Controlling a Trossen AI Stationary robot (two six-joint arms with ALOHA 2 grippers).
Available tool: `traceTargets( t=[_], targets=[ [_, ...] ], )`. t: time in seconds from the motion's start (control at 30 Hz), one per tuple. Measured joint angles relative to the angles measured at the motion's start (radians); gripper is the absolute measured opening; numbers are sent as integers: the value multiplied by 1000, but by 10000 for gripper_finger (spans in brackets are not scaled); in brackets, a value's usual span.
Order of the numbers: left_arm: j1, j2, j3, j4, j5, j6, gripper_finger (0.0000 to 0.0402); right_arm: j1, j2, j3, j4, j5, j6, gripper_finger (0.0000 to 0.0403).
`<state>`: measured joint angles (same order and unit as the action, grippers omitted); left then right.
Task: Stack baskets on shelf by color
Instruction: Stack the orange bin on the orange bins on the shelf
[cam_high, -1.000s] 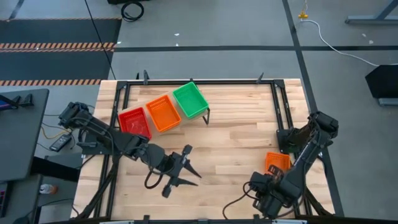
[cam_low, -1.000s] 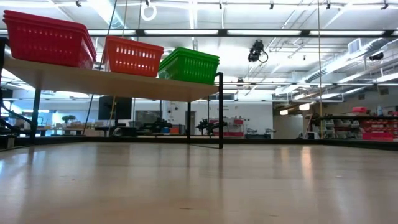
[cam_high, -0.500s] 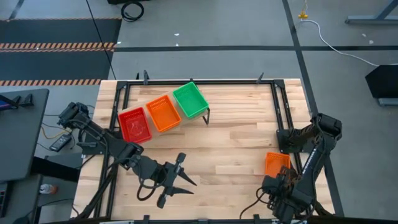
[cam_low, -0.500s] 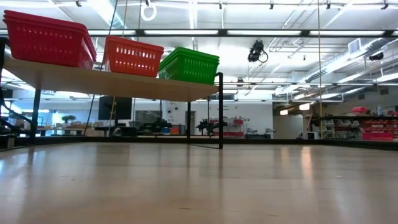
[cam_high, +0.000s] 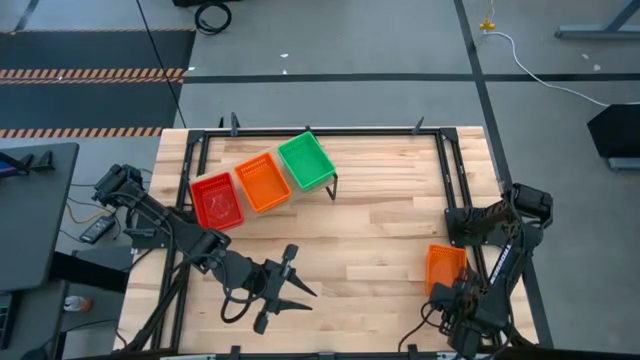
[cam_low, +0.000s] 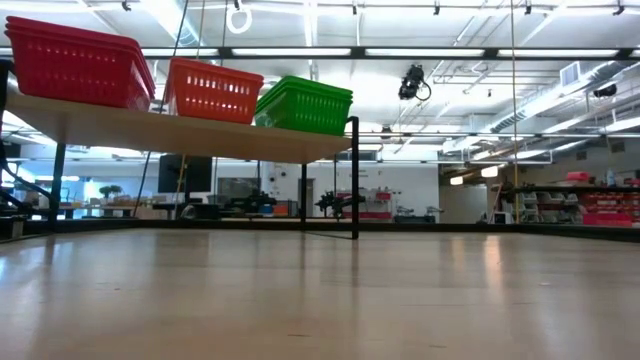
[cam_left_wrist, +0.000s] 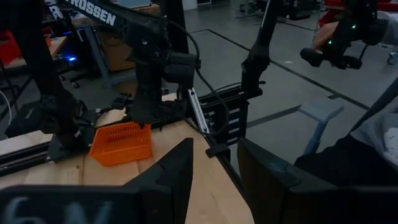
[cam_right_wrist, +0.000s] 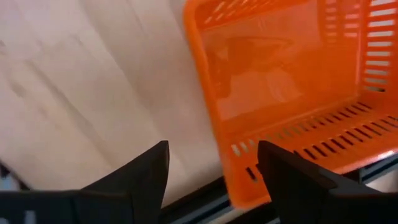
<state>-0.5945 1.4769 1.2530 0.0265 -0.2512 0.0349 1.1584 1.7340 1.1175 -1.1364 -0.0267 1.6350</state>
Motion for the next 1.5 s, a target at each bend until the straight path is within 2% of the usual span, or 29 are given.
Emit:
traceTargets(
  t=[0.17,0.33,0.43,0.53,0.63,0.73,0.8,1.0,1.2,1.33,1.5],
  targets=[
    [0,0,0,0,0,-1,133,0,0,-49,16,50,22,244],
    [0,0,0,0,0,-2,133,-9,0,-126,138,108,14,232],
    [0,0,0,0,0,-2,133,-38,0,-164,237,120,-18,210],
    [0,0,0,0,0,-1,133,-87,0,-180,294,122,-90,170],
    [0,0,0,0,-14,-1,133,-153,0,-179,326,141,-194,112],
    [0,0,0,0,-18,-1,133,-232,0,-162,368,176,-336,41],
    [0,0,0,-1,-18,-1,133,-285,-1,-145,369,217,-455,13],
    [0,1,0,-1,-18,0,133,-468,0,-66,419,285,-810,20],
    [0,1,0,-3,-19,-3,133,-650,0,-18,620,299,-1126,10],
    [0,1,0,-10,-41,-5,133,-739,0,-18,809,263,-1249,18],
    [0,1,0,-19,-75,-5,133,-787,0,-18,922,241,-1320,9]
  ],
)
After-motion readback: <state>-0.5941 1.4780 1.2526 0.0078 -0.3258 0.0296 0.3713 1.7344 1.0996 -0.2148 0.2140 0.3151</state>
